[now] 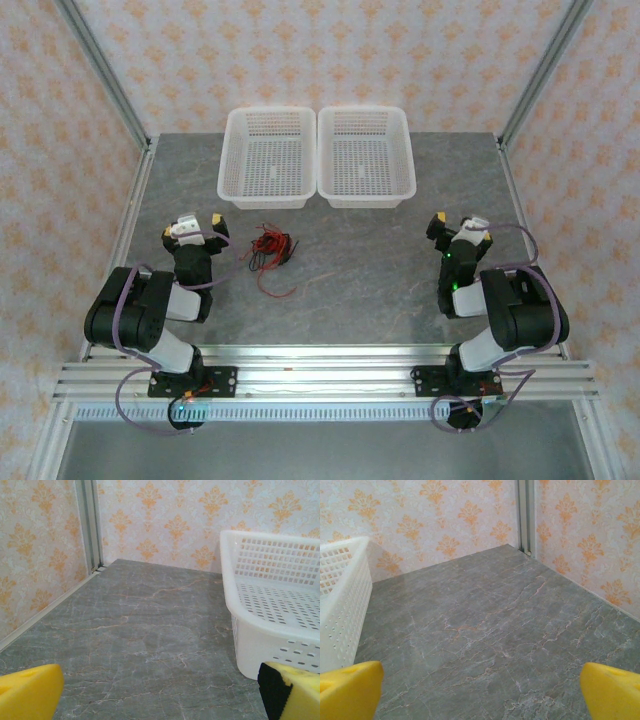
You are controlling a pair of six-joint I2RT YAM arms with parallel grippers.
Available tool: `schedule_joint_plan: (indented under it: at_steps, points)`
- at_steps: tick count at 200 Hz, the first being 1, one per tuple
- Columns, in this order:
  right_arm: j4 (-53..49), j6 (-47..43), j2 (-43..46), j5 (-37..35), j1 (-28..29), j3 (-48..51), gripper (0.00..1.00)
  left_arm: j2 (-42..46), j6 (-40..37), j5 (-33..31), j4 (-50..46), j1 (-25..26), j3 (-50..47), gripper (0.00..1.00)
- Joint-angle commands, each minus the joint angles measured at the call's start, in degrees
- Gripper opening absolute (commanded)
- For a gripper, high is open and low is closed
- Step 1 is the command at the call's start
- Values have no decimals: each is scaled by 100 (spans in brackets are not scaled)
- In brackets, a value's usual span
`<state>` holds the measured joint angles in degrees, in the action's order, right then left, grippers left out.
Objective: Untangle the cables
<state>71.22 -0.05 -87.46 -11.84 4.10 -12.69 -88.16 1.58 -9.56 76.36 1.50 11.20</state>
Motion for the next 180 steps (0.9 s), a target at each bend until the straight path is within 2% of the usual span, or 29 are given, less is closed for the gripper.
schedule_joint_plan:
  at_steps: [1,21,45,54,69,83,101,119,139,159,180]
  points:
    - [214,41,76,-133,10,95,97,3,8,50,12,-25,89,100]
    - [106,20,264,-129,25,121,97,230,83,-257,-318,-18,200,99]
    - [35,-165,416,-426,242,87,97,1221,342,-848,-1911,-18,611,94]
    - [-697,-119,695,-665,326,-180,97,1613,526,-928,-2379,-18,698,93]
    - [-2041,111,1166,-552,336,-646,92,2210,991,-1015,-3496,-18,1036,86]
    - [-2656,231,1547,-380,394,-799,90,2622,1403,-1013,-4460,-10,1335,82]
    - [-3394,486,2130,-466,542,-897,90,3128,2003,-1048,-5289,0,1486,81]
    - [-4625,845,2627,-459,596,-1252,90,3445,2692,-851,-6308,8,1737,81]
    - [-6144,1206,2886,-306,603,-1896,90,3585,3159,-304,-7352,105,2020,81]
    - [-7490,1520,2954,179,648,-2514,89,3585,3480,122,-8308,390,2293,81]
    - [-8397,1802,2937,875,839,-2929,89,3400,3593,566,-8950,841,2488,82]
